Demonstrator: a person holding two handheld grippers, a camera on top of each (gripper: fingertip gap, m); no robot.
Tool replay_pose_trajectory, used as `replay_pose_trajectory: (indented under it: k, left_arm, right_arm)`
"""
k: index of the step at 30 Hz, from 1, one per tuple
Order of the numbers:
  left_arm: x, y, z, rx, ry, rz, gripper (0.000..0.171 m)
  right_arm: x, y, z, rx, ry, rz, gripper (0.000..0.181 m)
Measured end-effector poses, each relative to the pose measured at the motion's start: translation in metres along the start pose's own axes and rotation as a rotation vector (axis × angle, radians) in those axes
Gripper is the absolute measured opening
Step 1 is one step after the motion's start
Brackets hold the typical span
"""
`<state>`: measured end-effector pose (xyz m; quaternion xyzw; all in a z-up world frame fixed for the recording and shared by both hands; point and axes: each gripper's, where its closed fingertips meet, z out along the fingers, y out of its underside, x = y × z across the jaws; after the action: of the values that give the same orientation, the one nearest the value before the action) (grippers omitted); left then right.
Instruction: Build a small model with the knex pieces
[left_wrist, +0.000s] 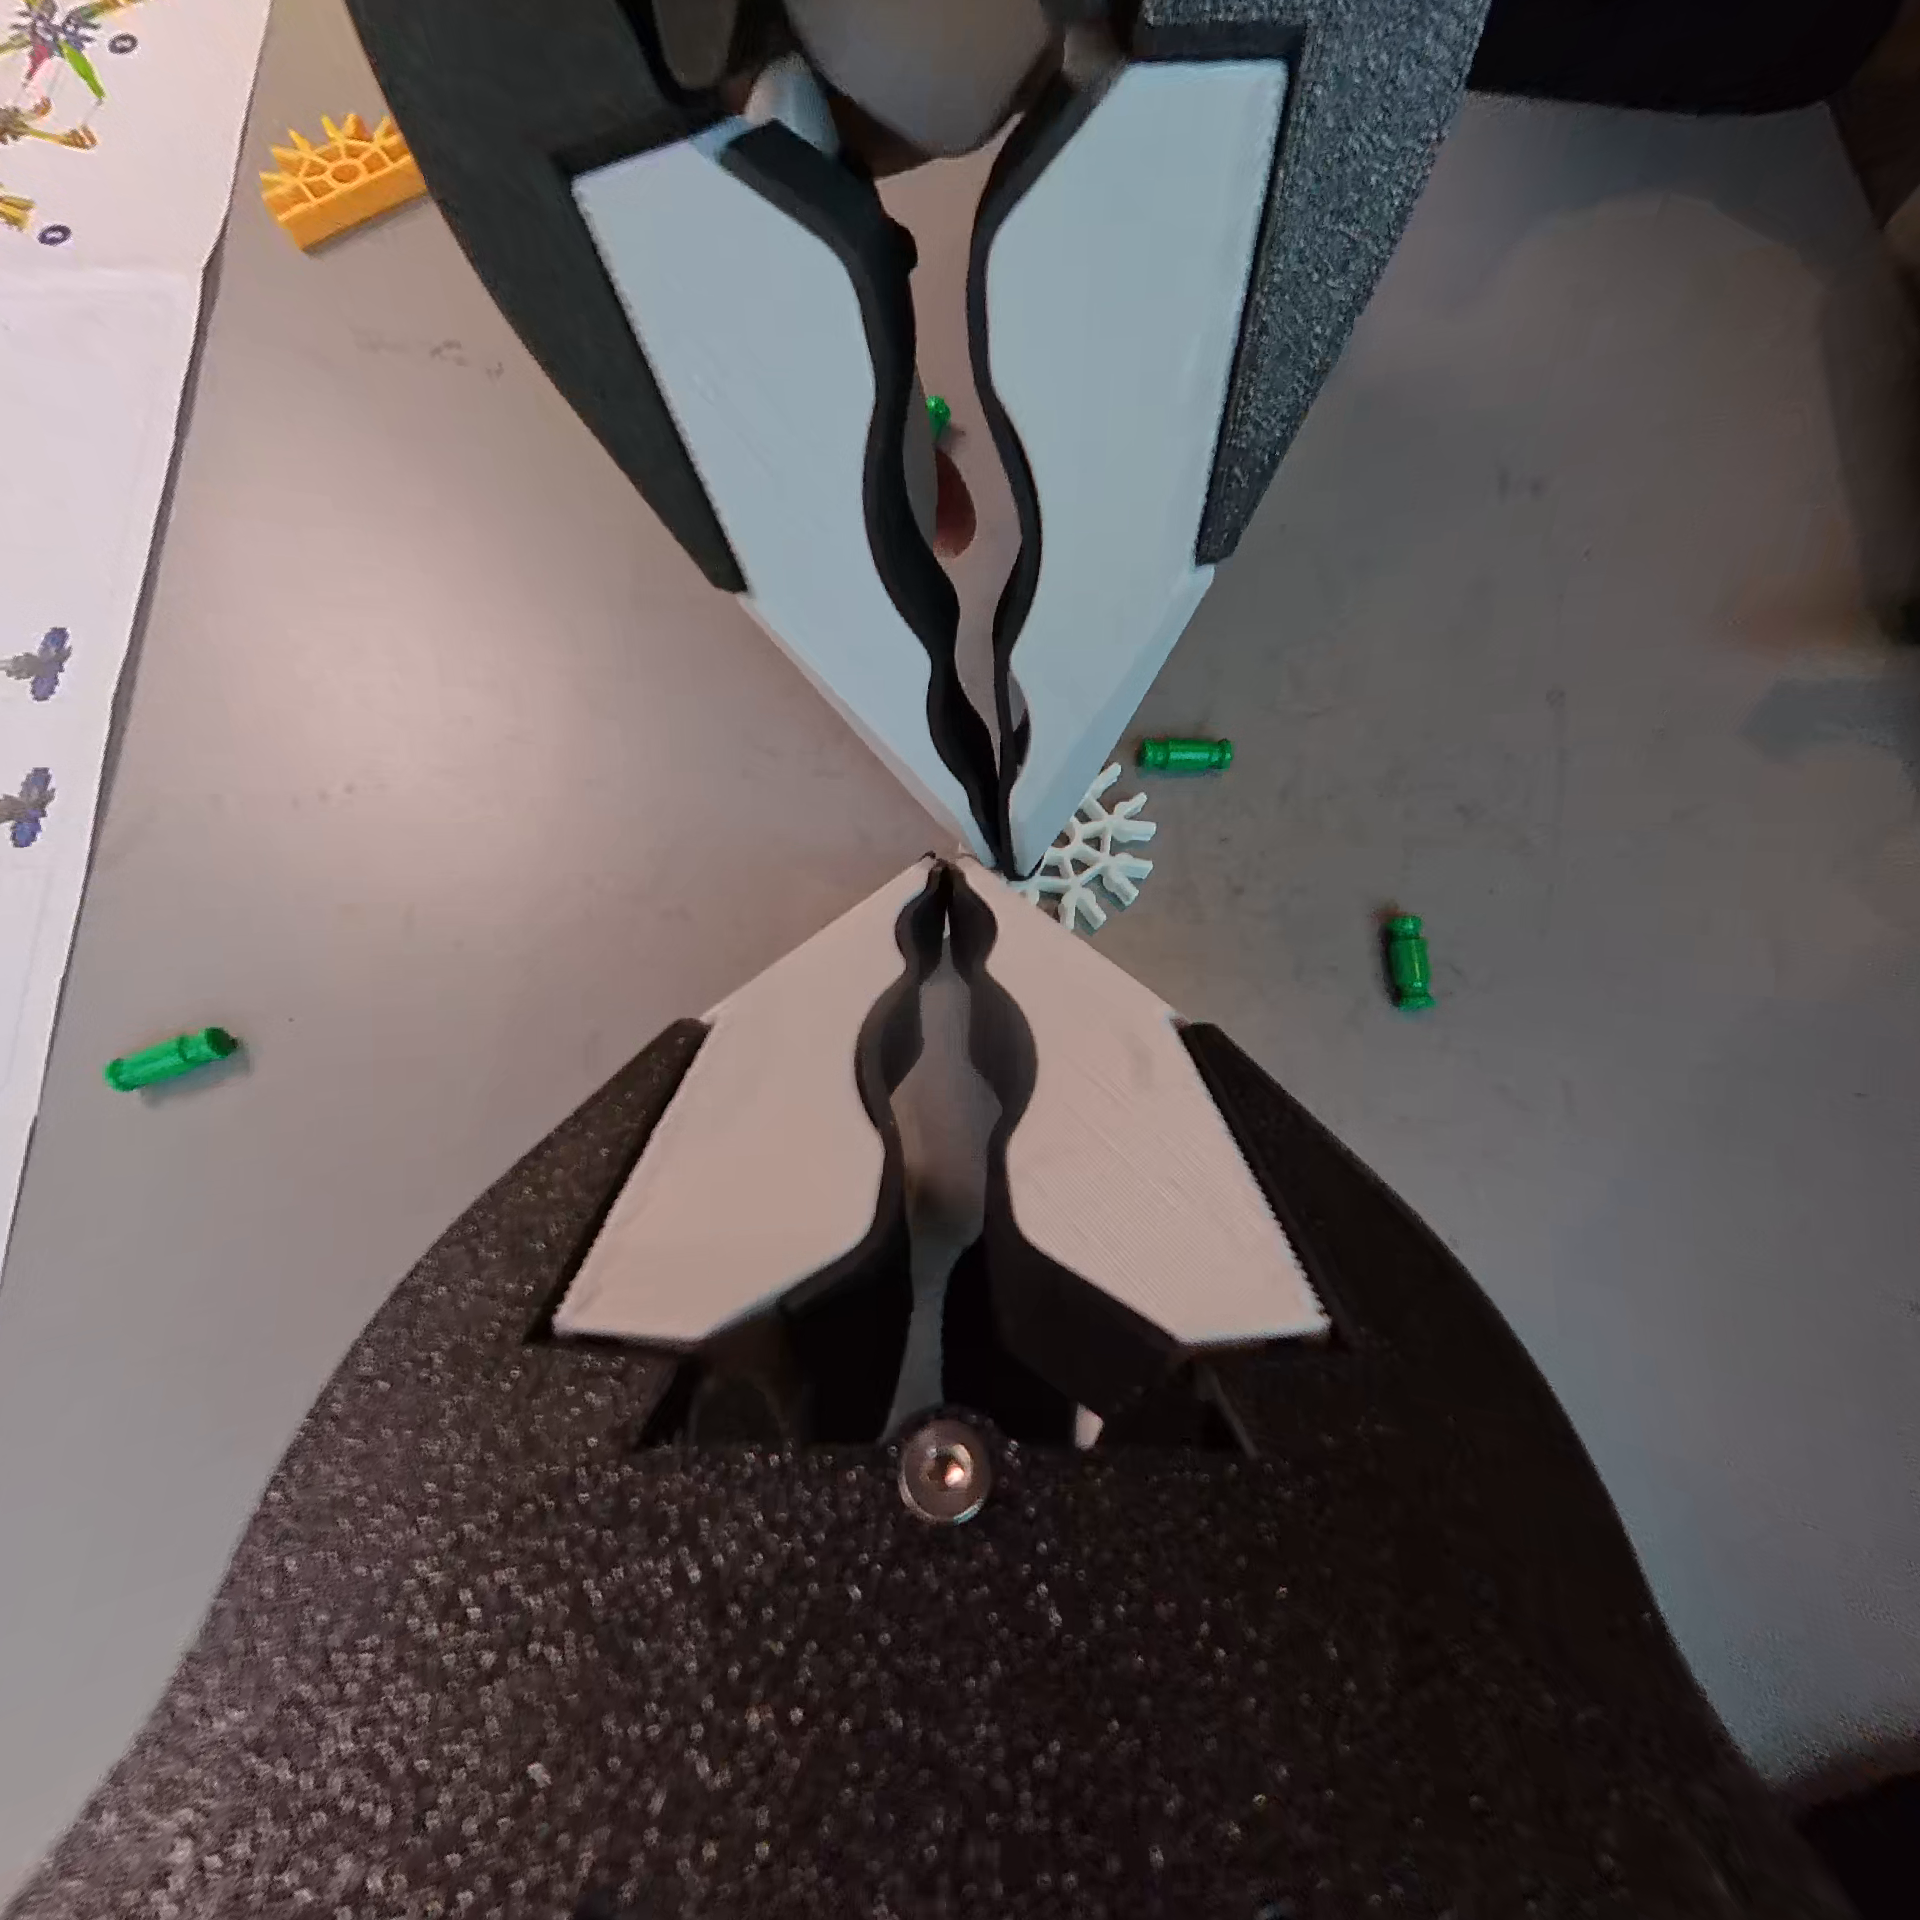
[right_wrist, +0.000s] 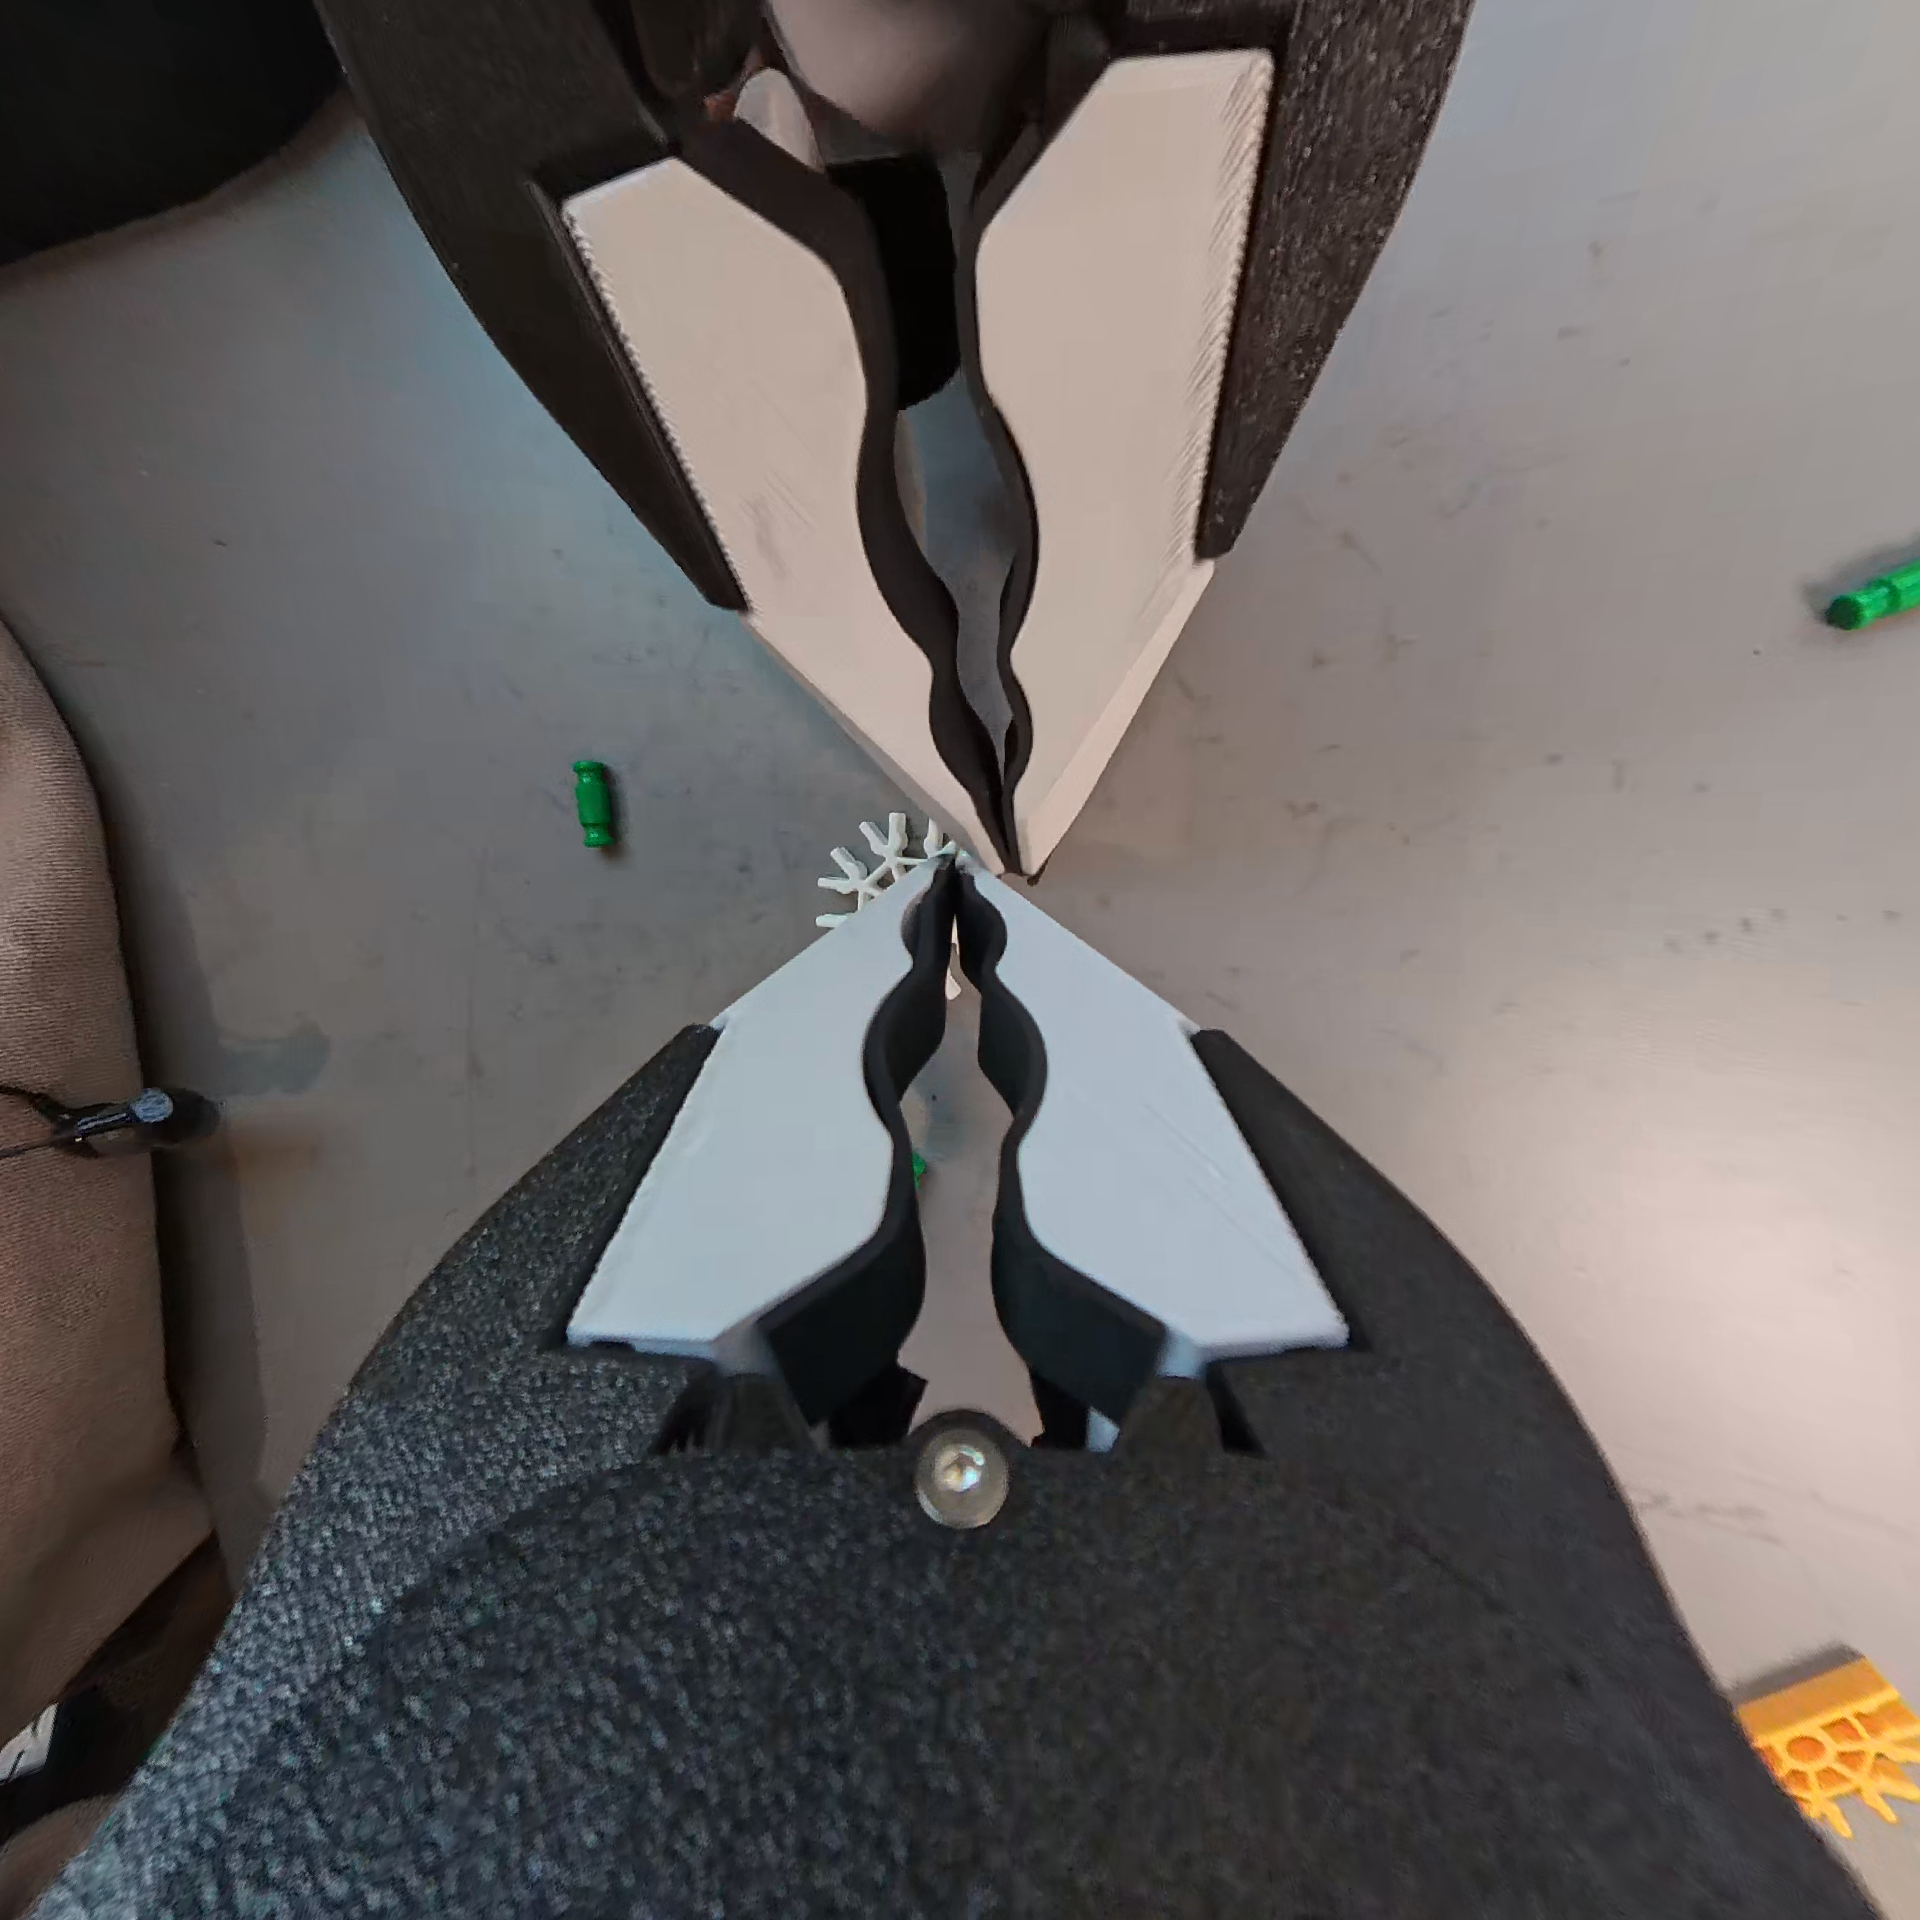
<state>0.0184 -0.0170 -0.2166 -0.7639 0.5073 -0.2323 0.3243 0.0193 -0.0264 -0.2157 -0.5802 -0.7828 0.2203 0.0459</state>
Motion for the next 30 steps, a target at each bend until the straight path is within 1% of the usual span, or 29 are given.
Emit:
replay_pose_trajectory:
  k: [5,9,11,13,15,18,20,22,25,30]
  left_arm:
    - [0.0,0.0,0.001,0.004,-0.012,0.015,0.0]
    - [0.0,-0.001,0.001,0.046,-0.004,-0.067,0.0]
    - [0.0,-0.001,0.001,0.034,-0.008,-0.07,0.0]
    - [-0.001,-0.001,0.0,0.012,-0.031,-0.041,0.001]
    - [-0.004,-0.002,-0.001,0.011,-0.075,-0.029,0.007]
    - [-0.005,-0.008,-0.008,0.078,-0.078,-0.084,0.012]
    - [-0.013,-0.009,-0.016,0.115,-0.131,-0.126,0.013]
    - [-0.028,-0.003,-0.022,0.123,-0.222,-0.159,0.016]
    - [-0.054,0.01,-0.032,0.111,-0.374,-0.227,0.017]
    - [-0.094,0.018,-0.047,0.124,-0.557,-0.359,0.02]
  right_arm:
    - [0.0,0.0,0.0,0.015,-0.004,0.003,0.0]
    - [0.0,0.0,0.0,0.087,0.006,-0.012,0.0]
    - [0.0,0.003,-0.004,0.116,0.01,-0.039,0.0]
    - [0.001,-0.002,-0.02,0.206,0.01,-0.03,0.009]
    - [0.006,-0.007,-0.039,0.309,0.036,-0.025,0.02]
    - [0.019,0.003,-0.054,0.407,0.164,-0.044,0.033]
    - [0.024,0.015,-0.057,0.456,0.225,-0.033,0.041]
    - [0.027,0.026,-0.059,0.498,0.284,-0.029,0.045]
    - [0.035,0.037,-0.07,0.561,0.378,-0.022,0.042]
    - [0.043,0.033,-0.09,0.655,0.464,-0.025,0.034]
